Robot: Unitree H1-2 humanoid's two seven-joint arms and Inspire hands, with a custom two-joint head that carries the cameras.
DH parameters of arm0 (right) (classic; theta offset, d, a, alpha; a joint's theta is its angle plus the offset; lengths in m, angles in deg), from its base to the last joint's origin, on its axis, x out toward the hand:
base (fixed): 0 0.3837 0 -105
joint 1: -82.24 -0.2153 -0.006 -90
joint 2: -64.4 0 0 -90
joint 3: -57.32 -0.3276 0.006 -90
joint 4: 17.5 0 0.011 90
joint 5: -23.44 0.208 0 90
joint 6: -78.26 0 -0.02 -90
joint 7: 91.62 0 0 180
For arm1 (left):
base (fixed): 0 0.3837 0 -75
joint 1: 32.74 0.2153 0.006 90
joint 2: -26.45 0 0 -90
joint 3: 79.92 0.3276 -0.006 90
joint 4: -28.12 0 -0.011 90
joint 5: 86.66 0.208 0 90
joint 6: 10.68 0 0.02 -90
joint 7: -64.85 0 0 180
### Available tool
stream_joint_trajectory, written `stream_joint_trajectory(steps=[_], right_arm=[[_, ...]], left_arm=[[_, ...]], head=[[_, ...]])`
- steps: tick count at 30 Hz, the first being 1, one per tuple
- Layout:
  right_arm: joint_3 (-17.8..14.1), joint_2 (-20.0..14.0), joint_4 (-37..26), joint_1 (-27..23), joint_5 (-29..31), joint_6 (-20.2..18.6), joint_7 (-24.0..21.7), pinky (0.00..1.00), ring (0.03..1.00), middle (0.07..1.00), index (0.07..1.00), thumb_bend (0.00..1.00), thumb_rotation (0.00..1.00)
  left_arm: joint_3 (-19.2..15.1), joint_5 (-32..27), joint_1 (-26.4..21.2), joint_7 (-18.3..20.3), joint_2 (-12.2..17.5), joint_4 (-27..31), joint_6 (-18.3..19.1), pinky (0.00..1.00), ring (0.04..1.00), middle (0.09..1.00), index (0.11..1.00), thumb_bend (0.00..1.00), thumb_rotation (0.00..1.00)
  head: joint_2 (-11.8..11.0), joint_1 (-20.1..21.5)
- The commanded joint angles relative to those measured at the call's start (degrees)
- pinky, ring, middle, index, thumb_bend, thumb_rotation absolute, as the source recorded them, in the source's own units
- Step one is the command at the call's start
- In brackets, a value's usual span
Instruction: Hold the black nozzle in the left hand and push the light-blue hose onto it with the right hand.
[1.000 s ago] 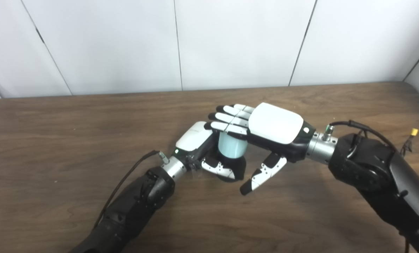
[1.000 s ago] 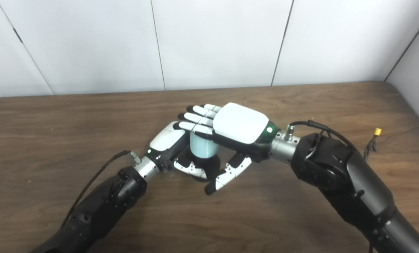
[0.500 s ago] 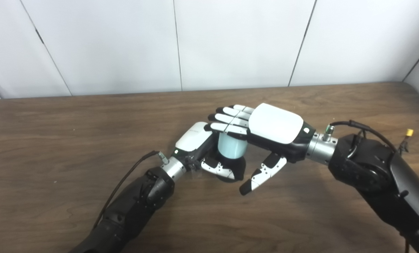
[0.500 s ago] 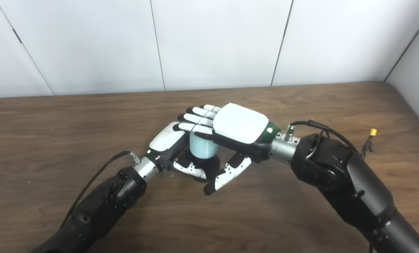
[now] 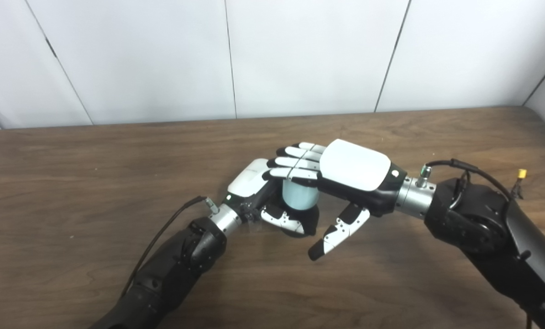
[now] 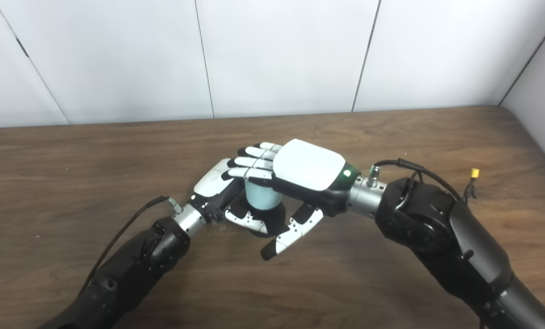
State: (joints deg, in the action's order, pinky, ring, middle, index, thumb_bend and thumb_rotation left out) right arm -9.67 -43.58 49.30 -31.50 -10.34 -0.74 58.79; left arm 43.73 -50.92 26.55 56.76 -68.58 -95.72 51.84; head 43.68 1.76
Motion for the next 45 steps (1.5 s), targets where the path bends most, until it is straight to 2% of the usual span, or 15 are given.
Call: stream_joint_trajectory(steps=[1,3,8,12,15,18,22,24,27,34,38,42,43,44,45], right_arm=[[2.5,1.1,0.6,3.0,1.0,0.8,-3.0,0.9,0.975,0.967,0.951,0.85,0.87],[-0.5,2.5,0.9,3.8,2.0,-0.7,0.4,0.91,0.995,0.994,0.99,0.81,0.85],[-10.9,9.1,1.9,3.9,8.8,-8.7,7.4,0.82,1.0,1.0,1.0,0.7,0.62],[-22.9,16.4,8.7,4.1,22.2,-11.2,14.7,0.83,0.958,1.0,1.0,0.75,0.67],[-28.3,20.3,9.4,2.9,27.3,-15.3,17.6,0.73,0.882,1.0,1.0,0.73,0.73],[-31.6,22.7,9.6,2.2,33.7,-20.0,19.0,0.72,0.87,0.983,1.0,0.56,0.65],[-34.2,24.1,11.3,3.1,38.5,-24.6,20.9,0.7,0.85,0.982,1.0,0.52,0.65],[-35.1,24.2,13.3,3.8,40.4,-25.0,21.2,0.62,0.792,0.961,0.988,0.51,0.6],[-36.1,24.1,16.0,5.2,43.8,-25.8,20.7,0.53,0.687,0.779,0.843,0.6,0.48],[-32.1,24.8,11.3,8.6,44.5,-30.2,20.3,0.39,0.533,0.656,0.657,0.63,0.26],[-29.7,26.2,10.0,10.6,43.4,-31.7,21.7,0.37,0.506,0.636,0.667,0.55,0.25],[-29.4,27.1,11.2,11.8,44.2,-31.3,22.0,0.36,0.499,0.664,0.698,0.58,0.34],[-29.5,27.3,11.7,12.0,44.2,-30.6,22.0,0.36,0.498,0.666,0.702,0.58,0.34],[-29.5,27.4,12.0,12.1,44.1,-30.2,22.1,0.36,0.497,0.664,0.702,0.56,0.34],[-29.6,27.6,12.5,12.2,44.0,-29.5,22.2,0.36,0.497,0.663,0.702,0.55,0.33]], left_arm=[[2.7,2.9,7.1,4.2,1.0,-5.5,3.4,0.35,0.416,0.494,0.498,0.5,0.0],[2.7,2.9,7.1,4.1,1.0,-5.4,3.4,0.35,0.415,0.492,0.5,0.5,0.0],[2.6,3.0,7.2,4.0,0.9,-5.6,3.4,0.36,0.418,0.497,0.494,0.5,0.0],[2.5,2.9,7.2,4.0,0.8,-5.7,3.2,0.35,0.415,0.497,0.496,0.5,0.0],[2.5,3.1,7.2,3.9,0.8,-5.6,3.3,0.35,0.415,0.501,0.495,0.5,0.0],[2.5,3.0,7.3,4.0,0.9,-5.6,3.4,0.34,0.413,0.496,0.502,0.5,0.0],[2.4,2.8,7.3,4.5,0.9,-5.4,4.1,0.34,0.413,0.498,0.5,0.5,0.0],[2.4,3.0,7.3,4.3,1.0,-5.4,3.9,0.35,0.413,0.498,0.501,0.5,0.0],[2.5,3.6,7.2,3.6,1.2,-5.4,3.7,0.34,0.412,0.496,0.502,0.5,0.0],[2.2,3.5,7.2,3.4,1.6,-5.2,3.5,0.35,0.417,0.496,0.496,0.5,0.0],[1.4,3.3,7.6,1.3,1.7,-4.9,2.6,0.38,0.43,0.492,0.49,0.5,0.0],[-0.6,3.0,8.6,1.9,2.7,-0.5,4.7,0.44,0.451,0.488,0.5,0.51,0.0],[-1.3,2.8,9.0,3.2,3.2,1.9,6.3,0.48,0.538,0.584,0.498,0.51,0.03],[-1.9,2.7,9.3,4.2,3.5,3.6,7.4,0.54,0.627,0.676,0.616,0.69,0.03],[-2.7,2.4,9.7,5.6,4.0,6.1,9.2,0.58,0.673,0.723,0.677,0.79,0.04]], head=[[0.0,0.0],[0.0,0.0],[-0.3,0.2],[-0.3,0.1],[-0.5,0.1],[-0.5,0.0],[-0.5,-0.2],[-0.5,-0.2],[-0.5,-0.3],[-1.0,-0.6],[-1.4,-0.5],[-1.8,-0.7],[-1.8,-0.7],[-1.8,-0.7],[-1.8,-0.7]])
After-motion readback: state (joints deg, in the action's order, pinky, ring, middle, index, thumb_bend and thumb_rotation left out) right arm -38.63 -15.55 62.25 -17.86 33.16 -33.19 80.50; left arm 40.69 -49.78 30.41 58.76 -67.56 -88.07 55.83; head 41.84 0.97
